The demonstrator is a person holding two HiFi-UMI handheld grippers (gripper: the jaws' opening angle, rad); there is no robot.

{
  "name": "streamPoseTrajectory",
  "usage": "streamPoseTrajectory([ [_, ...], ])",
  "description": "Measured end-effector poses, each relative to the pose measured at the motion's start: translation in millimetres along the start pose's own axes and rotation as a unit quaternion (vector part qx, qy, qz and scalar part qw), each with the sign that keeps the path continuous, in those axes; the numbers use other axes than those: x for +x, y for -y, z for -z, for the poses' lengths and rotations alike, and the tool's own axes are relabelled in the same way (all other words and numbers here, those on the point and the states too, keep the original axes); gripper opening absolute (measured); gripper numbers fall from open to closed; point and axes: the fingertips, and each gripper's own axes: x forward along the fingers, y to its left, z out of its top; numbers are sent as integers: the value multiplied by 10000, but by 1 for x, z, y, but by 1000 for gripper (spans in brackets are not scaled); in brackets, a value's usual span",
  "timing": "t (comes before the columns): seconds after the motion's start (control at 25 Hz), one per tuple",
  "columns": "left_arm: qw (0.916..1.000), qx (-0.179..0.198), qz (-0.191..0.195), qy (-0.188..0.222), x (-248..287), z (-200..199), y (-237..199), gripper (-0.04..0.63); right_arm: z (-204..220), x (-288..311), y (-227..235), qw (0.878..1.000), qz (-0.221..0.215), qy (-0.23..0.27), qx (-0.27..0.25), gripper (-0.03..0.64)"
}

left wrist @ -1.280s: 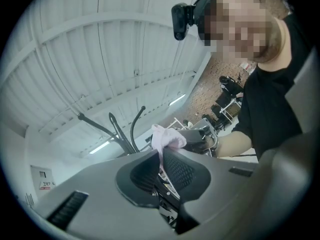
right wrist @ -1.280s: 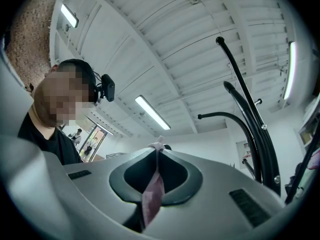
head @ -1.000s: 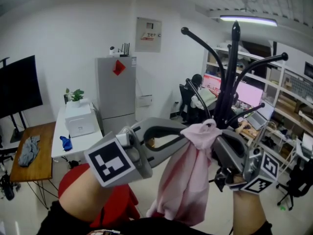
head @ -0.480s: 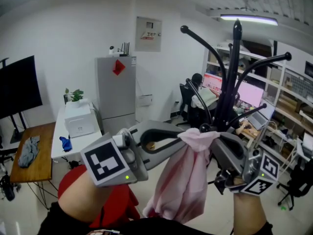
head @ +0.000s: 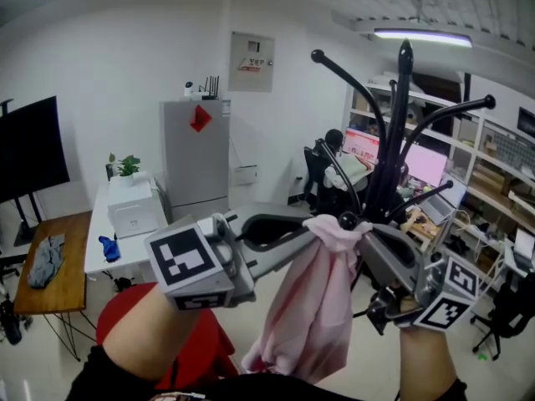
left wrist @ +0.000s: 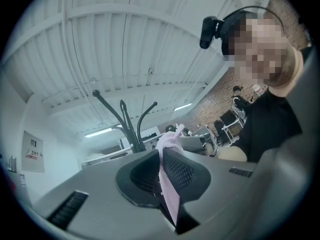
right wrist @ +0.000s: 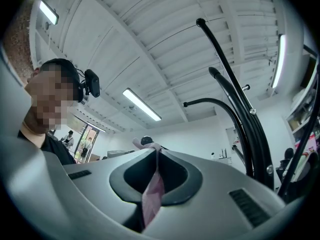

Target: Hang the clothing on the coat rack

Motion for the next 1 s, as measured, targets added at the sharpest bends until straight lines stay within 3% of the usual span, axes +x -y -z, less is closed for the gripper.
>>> streamPoseTrajectory([
  [0.2, 9999, 5, -52, -124, 2, 8, 0, 17, 5, -4, 6, 9999, 126, -41, 70, 15],
  [0.52, 9970, 432, 459, 445, -12, -31, 29, 17, -19, -7, -35, 9973, -557, 290, -373, 15],
  [0.88, 9961, 195, -210, 829, 12, -49, -16, 17, -56, 9, -4, 9936, -49, 830, -766, 15],
  [1.0, 9962, -4, -444, 752, 24, -43, -34, 17, -58, 7, 13, 9925, 189, 838, -875, 16],
])
